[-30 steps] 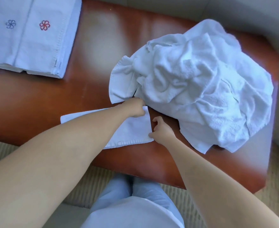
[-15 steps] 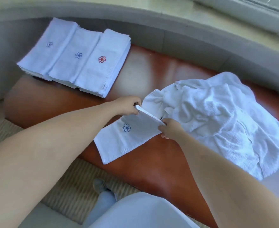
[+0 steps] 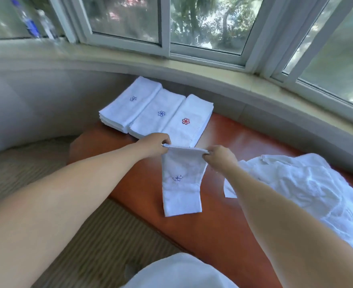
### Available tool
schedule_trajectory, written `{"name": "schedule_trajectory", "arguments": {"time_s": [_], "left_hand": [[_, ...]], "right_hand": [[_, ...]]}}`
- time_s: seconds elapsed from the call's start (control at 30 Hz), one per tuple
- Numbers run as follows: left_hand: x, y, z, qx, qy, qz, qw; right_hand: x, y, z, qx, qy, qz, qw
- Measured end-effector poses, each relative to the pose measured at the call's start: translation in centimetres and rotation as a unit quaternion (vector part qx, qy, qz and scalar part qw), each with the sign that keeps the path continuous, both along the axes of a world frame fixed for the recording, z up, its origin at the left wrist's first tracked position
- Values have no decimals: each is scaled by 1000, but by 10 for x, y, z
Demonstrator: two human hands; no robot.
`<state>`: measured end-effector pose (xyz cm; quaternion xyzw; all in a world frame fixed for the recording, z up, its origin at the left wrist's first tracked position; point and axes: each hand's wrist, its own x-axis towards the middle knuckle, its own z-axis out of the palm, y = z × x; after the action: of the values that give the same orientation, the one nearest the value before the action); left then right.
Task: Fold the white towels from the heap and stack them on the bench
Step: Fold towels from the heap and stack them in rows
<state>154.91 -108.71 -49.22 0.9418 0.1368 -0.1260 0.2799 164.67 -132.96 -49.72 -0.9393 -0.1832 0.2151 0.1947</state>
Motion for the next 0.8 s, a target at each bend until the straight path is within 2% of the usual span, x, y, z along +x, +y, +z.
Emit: {"name": "schedule_trajectory", "arguments": {"time_s": [0.13,0.37,0.53,0.8], "left_hand": [[-37,60,15,0,-28,31,999],[-63,129,41,-52,-89,146,984],[-50,164,50,-223,-99,226,943],[-3,224,64,-203,-135,220,945]], "right_hand": [[-31,63,20,81,41,-27,995],[-52,143,44,206,93,-92,970],[-38,187,46,274,110,-117,948],[11,242,44,290,113,-103,945]]}}
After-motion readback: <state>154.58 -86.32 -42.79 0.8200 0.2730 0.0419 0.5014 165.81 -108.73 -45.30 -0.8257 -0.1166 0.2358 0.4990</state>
